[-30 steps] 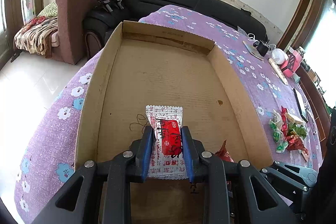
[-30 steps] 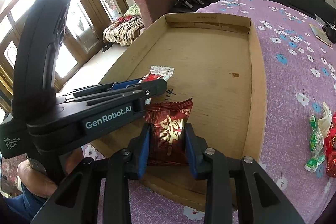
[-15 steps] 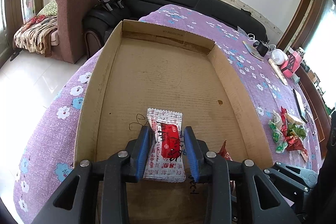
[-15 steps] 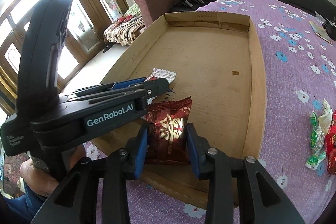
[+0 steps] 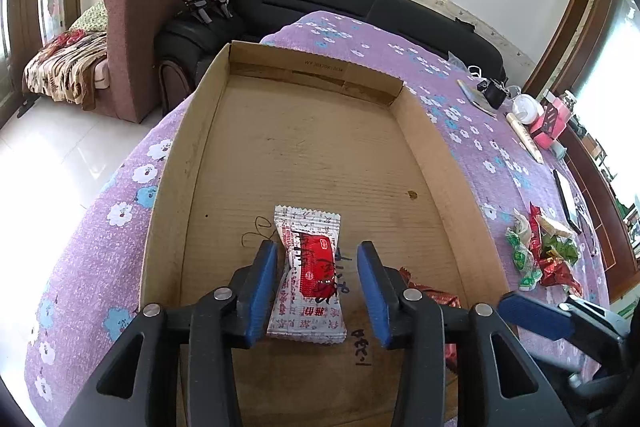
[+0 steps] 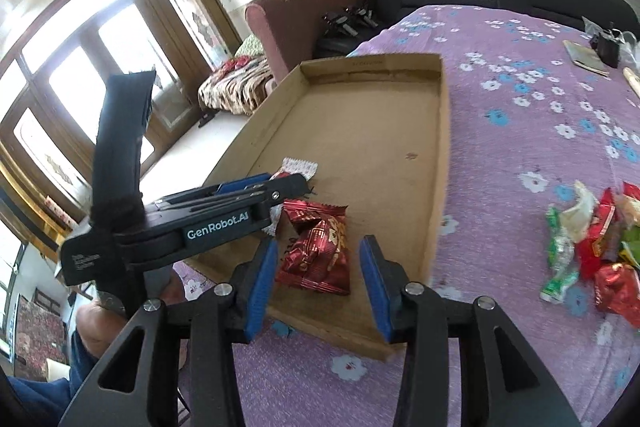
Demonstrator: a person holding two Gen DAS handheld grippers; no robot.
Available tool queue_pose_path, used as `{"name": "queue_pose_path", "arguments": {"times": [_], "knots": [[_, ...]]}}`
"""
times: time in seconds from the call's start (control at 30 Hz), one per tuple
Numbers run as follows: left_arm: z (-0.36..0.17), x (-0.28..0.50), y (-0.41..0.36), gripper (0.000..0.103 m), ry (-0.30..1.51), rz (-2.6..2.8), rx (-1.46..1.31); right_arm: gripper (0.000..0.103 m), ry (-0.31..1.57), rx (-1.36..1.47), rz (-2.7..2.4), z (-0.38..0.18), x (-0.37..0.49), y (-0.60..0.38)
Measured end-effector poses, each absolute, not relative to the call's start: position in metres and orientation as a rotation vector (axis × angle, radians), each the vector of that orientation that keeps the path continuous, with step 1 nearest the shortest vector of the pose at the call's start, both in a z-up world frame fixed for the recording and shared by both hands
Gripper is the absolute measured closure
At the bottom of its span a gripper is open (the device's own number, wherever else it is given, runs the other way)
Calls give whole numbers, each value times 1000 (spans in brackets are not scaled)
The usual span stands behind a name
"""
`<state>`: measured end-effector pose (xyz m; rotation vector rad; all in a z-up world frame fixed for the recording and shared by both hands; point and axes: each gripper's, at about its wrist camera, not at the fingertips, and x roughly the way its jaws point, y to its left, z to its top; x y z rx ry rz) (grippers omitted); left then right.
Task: Organize snacks
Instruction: 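Lower both packets into the cardboard box and open both grippers, then return both grippers to the snack pile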
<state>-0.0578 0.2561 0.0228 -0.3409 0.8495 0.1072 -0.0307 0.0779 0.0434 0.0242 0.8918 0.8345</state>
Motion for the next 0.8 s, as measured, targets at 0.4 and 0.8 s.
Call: {"name": "queue_pose_path", "arguments": {"times": [0.4,0.8], "knots": [[41,-62,248,57,828,105,-330,61,870,141,760,53,-13,20],[67,-61,188,54,815,-34,-248,67,912,221,531,32,31,-80]]}}
